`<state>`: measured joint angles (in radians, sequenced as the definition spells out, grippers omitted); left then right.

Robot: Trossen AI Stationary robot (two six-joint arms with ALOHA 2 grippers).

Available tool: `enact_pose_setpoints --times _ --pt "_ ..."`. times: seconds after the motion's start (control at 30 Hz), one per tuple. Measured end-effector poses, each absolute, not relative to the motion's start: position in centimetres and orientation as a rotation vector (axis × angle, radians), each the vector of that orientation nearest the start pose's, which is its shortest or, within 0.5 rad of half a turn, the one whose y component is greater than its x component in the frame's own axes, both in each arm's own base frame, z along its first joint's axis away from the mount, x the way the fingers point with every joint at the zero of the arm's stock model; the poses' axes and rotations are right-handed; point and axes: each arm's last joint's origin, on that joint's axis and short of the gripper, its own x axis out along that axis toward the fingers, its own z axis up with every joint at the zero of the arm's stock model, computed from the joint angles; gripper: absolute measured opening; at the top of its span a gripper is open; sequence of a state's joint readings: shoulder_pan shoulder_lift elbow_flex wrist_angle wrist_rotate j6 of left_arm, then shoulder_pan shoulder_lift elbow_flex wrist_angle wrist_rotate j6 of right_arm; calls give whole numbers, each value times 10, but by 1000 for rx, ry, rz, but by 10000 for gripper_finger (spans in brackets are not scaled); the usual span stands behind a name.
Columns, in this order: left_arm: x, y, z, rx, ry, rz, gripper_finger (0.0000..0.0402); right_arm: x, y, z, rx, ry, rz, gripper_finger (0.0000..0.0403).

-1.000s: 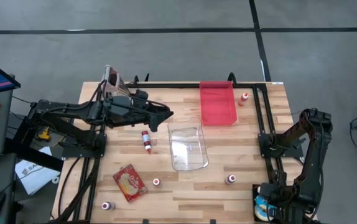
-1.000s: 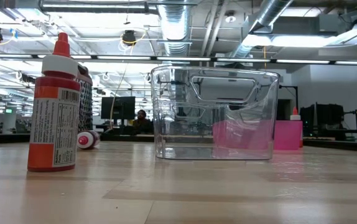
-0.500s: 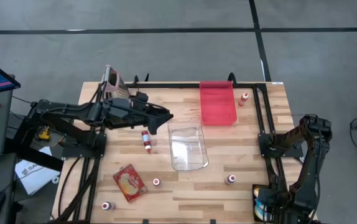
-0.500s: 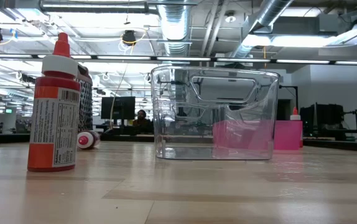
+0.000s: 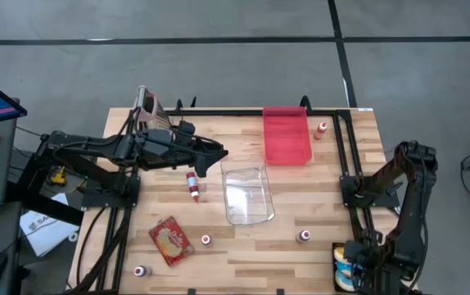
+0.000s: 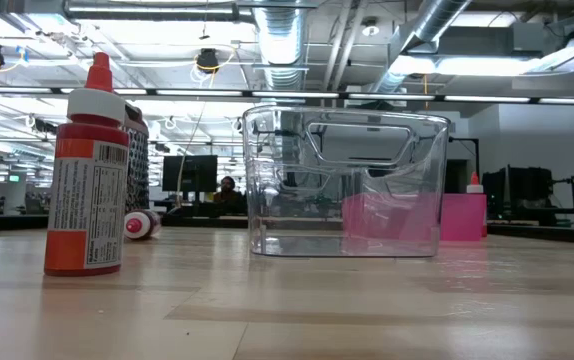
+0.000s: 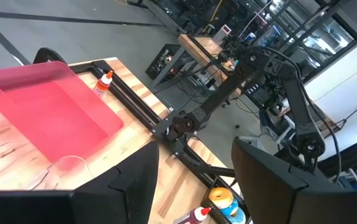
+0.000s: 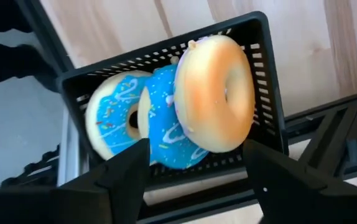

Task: Pick & Place Food Item
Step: Put the red popcorn bag into the red bin

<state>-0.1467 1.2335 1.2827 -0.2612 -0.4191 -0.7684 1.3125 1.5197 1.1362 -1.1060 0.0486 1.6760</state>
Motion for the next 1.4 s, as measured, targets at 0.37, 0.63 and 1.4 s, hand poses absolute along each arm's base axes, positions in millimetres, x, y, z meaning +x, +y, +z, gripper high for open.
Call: enact_pose_setpoints --times 0.37,0.63,1.4 --pt "263 -27 396 -531 209 348 201 93 217 268 445 1271 -270 250" --pt "228 -22 407 -301 268 331 226 102 159 310 595 760 -413 250" --pt "192 -2 303 -357 686 208 230 110 100 345 652 305 -540 249"
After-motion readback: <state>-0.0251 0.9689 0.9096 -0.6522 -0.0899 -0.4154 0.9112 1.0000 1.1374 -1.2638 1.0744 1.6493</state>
